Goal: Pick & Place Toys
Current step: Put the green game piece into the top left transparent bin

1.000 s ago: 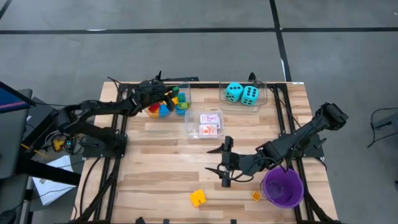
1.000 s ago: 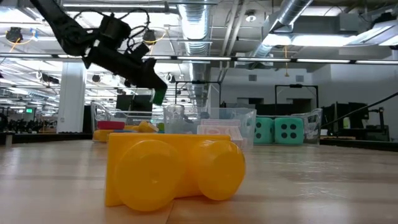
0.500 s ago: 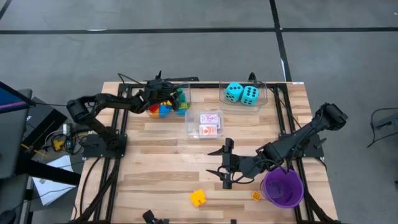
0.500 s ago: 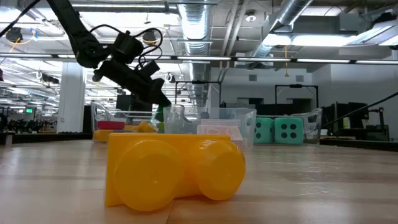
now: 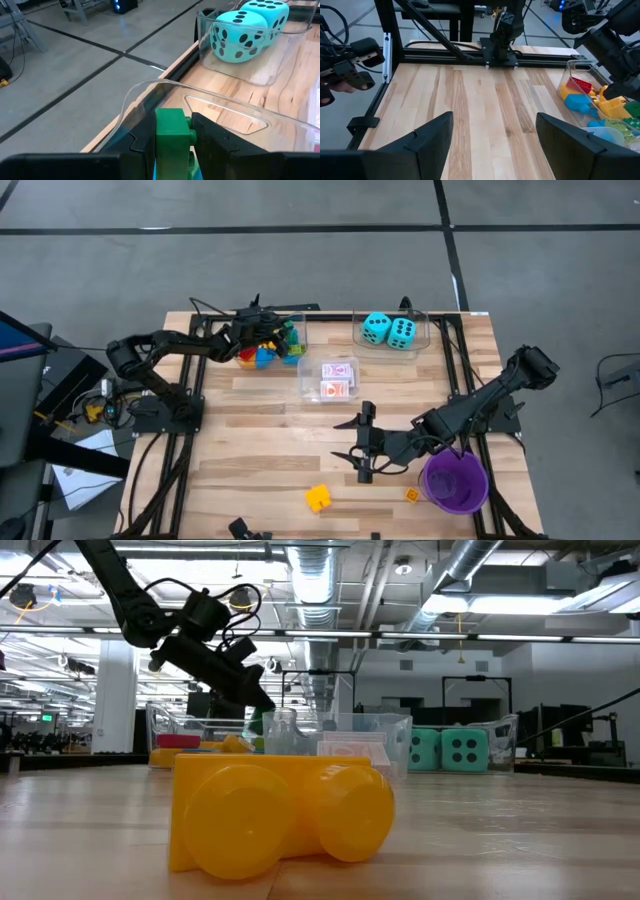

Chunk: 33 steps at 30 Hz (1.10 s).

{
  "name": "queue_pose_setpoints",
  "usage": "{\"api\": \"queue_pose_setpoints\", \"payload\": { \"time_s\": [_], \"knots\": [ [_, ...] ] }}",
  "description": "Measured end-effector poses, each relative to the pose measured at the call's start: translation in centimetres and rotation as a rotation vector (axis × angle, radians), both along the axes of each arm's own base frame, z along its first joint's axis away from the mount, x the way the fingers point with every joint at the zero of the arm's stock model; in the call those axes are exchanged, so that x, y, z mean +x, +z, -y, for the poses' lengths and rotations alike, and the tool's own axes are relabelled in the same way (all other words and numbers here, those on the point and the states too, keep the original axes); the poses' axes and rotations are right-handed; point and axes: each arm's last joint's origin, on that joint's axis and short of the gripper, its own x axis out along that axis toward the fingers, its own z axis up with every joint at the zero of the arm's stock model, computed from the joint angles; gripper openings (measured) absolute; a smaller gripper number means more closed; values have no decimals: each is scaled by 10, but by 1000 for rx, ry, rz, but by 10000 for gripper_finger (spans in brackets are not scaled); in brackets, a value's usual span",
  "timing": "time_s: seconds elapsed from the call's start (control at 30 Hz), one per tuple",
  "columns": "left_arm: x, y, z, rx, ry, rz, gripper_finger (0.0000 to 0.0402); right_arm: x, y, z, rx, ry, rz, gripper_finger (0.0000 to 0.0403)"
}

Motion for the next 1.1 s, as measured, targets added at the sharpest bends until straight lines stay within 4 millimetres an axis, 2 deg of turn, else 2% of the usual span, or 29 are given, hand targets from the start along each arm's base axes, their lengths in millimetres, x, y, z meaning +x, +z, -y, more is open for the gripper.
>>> {"api": "queue_pose_setpoints", "payload": {
  "time_s": [0.43, 1.1],
  "knots": [
    [-1, -3, 0, 0, 8, -38, 103, 0, 0, 0, -2, 1, 0, 277],
    [-1, -2, 0, 11, 30, -37, 170, 0, 0, 0, -2, 0, -4, 277]
  ]
}}
